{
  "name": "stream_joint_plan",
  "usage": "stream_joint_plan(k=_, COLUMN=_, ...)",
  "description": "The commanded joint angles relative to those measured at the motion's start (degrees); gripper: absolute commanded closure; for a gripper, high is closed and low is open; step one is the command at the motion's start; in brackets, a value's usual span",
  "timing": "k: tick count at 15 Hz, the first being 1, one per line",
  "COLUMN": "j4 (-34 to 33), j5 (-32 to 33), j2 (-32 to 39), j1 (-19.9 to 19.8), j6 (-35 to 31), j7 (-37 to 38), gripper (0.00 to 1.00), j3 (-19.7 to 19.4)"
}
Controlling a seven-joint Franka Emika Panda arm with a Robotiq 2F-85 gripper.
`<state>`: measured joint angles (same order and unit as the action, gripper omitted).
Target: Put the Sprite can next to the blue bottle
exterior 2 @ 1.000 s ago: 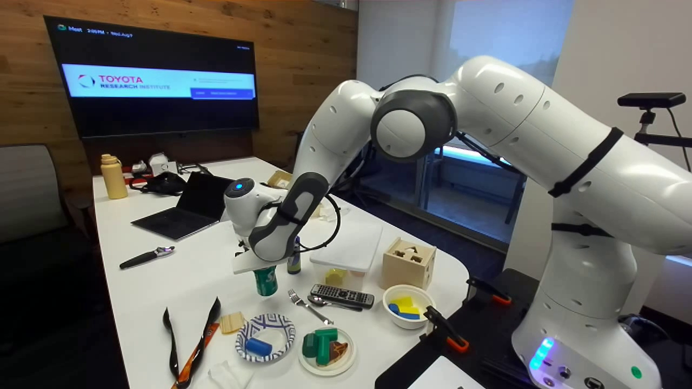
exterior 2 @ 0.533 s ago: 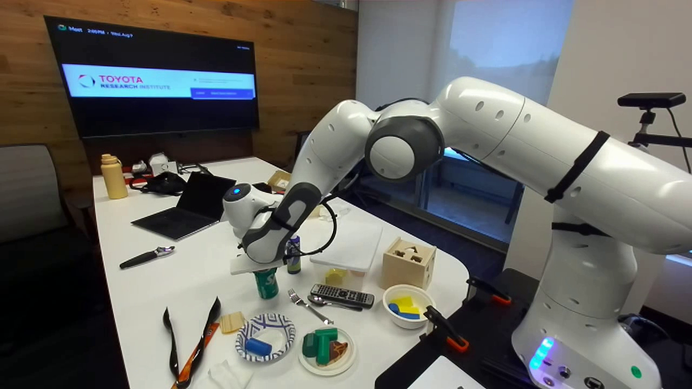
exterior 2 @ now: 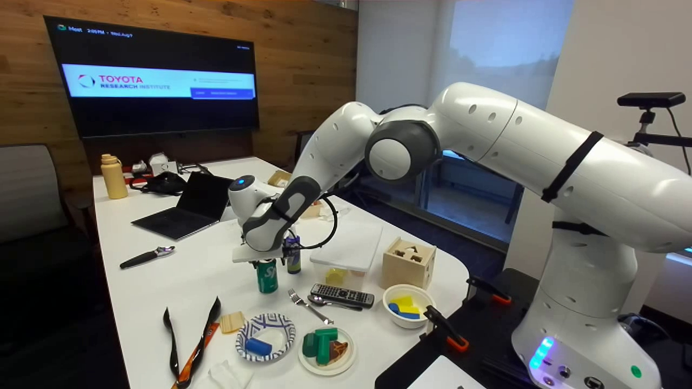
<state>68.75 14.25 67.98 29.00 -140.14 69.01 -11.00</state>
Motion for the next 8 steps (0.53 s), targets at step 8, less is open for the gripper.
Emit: stream_joint_plan(k=8, j4=2.92, j5=-0.63, j2=-6.58, j1=-1.2, j6=4.73, j7=-2.65, gripper=0.0, j3=1.46)
